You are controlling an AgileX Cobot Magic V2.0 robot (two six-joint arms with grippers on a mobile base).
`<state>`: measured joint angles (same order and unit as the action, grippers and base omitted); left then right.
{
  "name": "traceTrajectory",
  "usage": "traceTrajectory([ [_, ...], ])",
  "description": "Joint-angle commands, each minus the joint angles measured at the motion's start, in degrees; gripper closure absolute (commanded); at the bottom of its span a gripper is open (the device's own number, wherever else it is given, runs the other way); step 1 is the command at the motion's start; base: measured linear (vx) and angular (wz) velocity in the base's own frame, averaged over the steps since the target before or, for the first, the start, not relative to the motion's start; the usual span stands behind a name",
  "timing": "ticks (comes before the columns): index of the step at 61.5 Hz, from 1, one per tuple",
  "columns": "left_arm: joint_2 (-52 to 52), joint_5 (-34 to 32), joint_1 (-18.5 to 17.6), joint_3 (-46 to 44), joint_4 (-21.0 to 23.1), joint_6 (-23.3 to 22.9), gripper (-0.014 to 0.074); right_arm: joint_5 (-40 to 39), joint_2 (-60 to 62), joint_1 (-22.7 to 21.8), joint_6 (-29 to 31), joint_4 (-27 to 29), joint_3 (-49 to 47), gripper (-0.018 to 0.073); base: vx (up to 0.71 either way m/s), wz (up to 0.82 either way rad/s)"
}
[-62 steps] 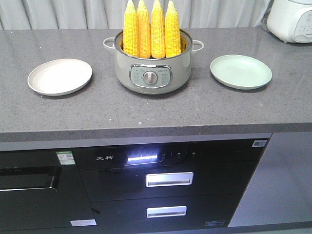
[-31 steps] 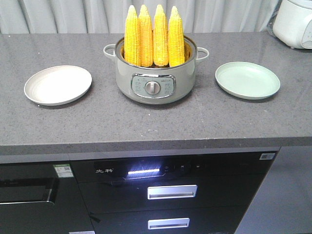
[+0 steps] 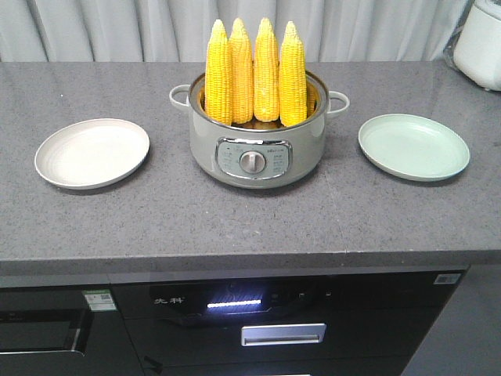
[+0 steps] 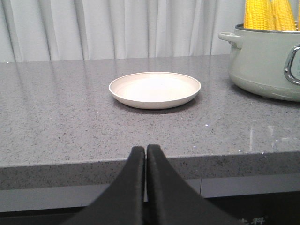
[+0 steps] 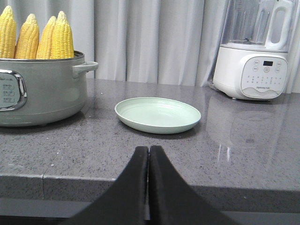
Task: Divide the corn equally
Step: 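Drive up to the counter edge and stop facing the pot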
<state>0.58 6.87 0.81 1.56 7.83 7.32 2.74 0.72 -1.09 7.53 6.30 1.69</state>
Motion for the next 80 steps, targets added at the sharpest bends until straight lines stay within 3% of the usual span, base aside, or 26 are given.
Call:
traceTrajectory([
  [1,0.95,-4.35,-0.34,0.19,0.18,-0.28,0.0603,-4.11,0.35,-0.38,0.15,-0.56,0.43,0.0564,0.10,0.01],
  [80,0.95,-4.35,-0.34,0.19,0.18,-0.28,0.0603,-4.11,0.35,-0.38,0.15,-0.56,0.43,0.0564,0.08,-0.02],
])
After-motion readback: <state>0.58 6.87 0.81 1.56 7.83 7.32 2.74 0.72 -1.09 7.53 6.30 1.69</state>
